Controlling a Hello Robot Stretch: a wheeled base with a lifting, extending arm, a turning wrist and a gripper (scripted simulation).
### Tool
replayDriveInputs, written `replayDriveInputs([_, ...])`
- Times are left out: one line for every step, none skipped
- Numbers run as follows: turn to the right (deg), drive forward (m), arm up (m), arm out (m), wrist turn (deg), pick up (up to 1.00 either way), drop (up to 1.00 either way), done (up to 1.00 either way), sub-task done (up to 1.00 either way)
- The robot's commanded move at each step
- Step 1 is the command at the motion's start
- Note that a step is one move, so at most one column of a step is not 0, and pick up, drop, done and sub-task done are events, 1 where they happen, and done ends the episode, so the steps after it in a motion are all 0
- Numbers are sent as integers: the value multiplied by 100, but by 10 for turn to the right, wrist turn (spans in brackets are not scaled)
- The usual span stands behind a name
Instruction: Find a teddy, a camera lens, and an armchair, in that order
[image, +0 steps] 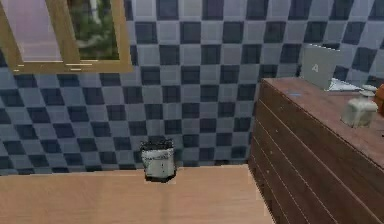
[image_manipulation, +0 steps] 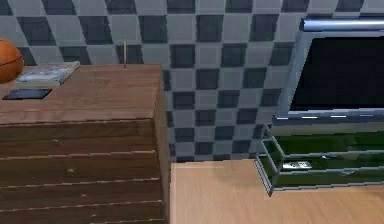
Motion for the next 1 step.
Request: replayDriveInputs([-450, 0, 0, 0, 0, 0, 0, 0, 0])
